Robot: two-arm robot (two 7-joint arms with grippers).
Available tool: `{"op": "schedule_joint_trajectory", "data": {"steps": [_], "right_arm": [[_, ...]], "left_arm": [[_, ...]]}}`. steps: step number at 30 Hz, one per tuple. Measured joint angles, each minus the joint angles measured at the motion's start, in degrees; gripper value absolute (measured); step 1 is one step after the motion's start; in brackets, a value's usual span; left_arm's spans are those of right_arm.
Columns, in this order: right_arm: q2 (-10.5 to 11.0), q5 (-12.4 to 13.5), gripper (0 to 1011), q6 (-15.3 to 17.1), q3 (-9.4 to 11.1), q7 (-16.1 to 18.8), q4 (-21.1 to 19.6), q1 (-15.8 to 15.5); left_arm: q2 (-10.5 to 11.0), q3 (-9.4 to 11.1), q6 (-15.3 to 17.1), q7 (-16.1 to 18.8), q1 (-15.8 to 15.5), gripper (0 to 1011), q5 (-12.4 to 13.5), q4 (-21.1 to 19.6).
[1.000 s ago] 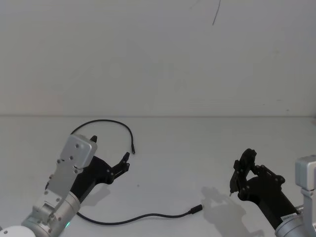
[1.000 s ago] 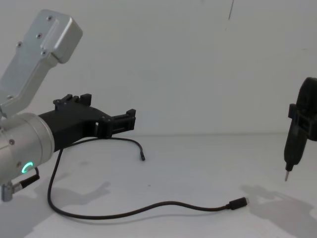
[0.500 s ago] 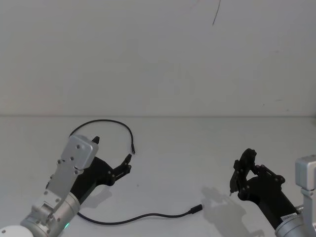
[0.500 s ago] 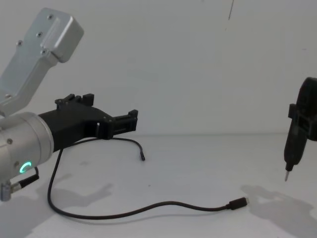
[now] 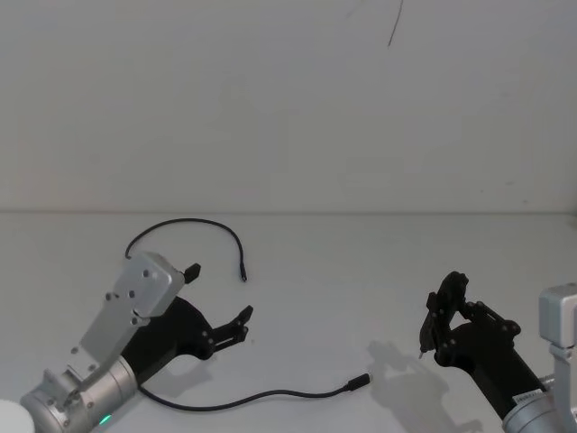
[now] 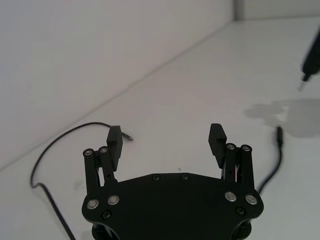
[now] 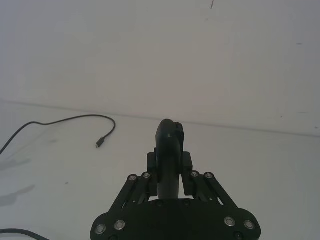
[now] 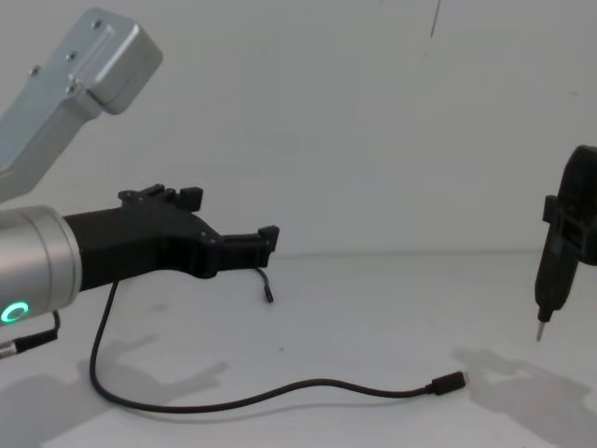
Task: Pick up the data cable with the one hand.
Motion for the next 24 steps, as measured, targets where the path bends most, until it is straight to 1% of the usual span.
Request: {"op": "schedule_joint_trajectory", "data": {"steps": [3, 4, 7, 8, 10, 11, 13, 14, 17, 20, 23, 24], "right_arm": [[0.0, 0.0, 263, 0.0, 0.0, 0.0, 0.0, 0.0], [0.0, 0.0, 263, 0.0, 0.0, 0.0, 0.0, 0.0], [0.0, 0.0, 263, 0.0, 0.0, 0.0, 0.0, 0.0], [0.0, 0.0, 263, 0.0, 0.0, 0.0, 0.0, 0.0], [0.0, 0.0, 263, 0.0, 0.0, 0.0, 0.0, 0.0], [0.0, 0.0, 263, 0.0, 0.0, 0.0, 0.0, 0.0], [0.0, 0.0, 263, 0.0, 0.0, 0.0, 0.0, 0.0], [0.0, 0.0, 263, 0.0, 0.0, 0.0, 0.0, 0.0], [0.0, 0.0, 263, 0.0, 0.0, 0.0, 0.0, 0.0], [0.0, 0.0, 263, 0.0, 0.0, 0.0, 0.0, 0.0], [0.0, 0.0, 263, 0.0, 0.0, 0.0, 0.0, 0.0], [0.0, 0.0, 263, 0.0, 0.0, 0.0, 0.0, 0.0]], "left_arm": [[1.3, 0.1, 1.0, -2.6, -0.6, 1001, -0.8, -0.4], [2.0, 0.2, 1.7, -4.3, -1.0, 1001, -1.3, -0.5], [2.9, 0.4, 2.9, -6.6, -1.8, 1001, -2.0, -0.6], [3.4, 0.5, 3.8, -8.3, -2.3, 1001, -2.5, -0.6], [4.0, 0.8, 4.6, -9.8, -3.2, 1001, -2.9, -0.4], [4.4, 1.1, 5.6, -11.7, -4.0, 1001, -3.4, -0.1], [4.9, 1.6, 6.4, -13.3, -5.0, 1001, -3.7, 0.5], [5.2, 2.0, 7.1, -14.8, -6.0, 1001, -3.9, 1.1], [5.5, 2.8, 8.4, -17.5, -7.8, 1001, -4.2, 2.5], [5.5, 3.6, 9.1, -19.3, -9.3, 1001, -4.2, 3.8], [5.5, 4.8, 10.1, -21.7, -11.6, 1001, -4.2, 6.0], [5.5, 5.0, 10.1, -22.0, -12.0, 1001, -4.2, 6.4]]}}
